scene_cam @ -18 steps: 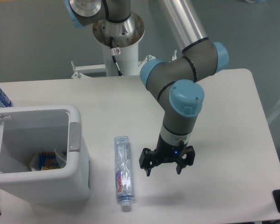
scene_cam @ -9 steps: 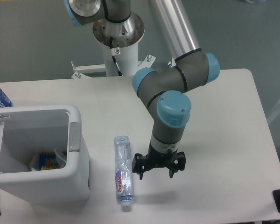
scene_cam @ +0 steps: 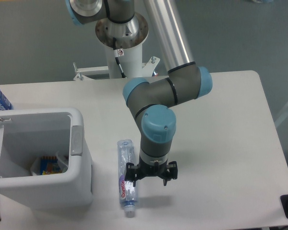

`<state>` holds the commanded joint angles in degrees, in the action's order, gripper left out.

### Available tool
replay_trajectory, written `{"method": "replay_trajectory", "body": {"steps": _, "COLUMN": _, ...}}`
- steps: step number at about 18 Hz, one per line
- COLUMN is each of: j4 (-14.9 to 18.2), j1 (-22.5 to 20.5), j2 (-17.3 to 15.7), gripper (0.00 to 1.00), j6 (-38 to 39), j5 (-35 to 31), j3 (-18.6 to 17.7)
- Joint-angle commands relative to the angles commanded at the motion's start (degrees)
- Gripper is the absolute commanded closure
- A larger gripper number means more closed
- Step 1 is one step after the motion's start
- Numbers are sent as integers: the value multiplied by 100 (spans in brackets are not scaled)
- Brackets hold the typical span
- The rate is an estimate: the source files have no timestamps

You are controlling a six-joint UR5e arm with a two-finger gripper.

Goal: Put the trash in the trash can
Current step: 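Lower the gripper around the bottle's middle and close on it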

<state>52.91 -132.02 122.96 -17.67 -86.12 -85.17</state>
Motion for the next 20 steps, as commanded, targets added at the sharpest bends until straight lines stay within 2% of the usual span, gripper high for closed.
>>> {"method": "replay_trajectory", "body": {"steps": 9, "j4": 53, "j1": 176, "j2": -26, "gripper": 0, "j6": -9, "j5": -141, "j3": -281}}
{"method": "replay_trajectory", "body": {"steps": 20, "j4": 26, "j1": 308, "j2": 123, "gripper": 0, "j6": 0, "j5": -150, "j3": -290}}
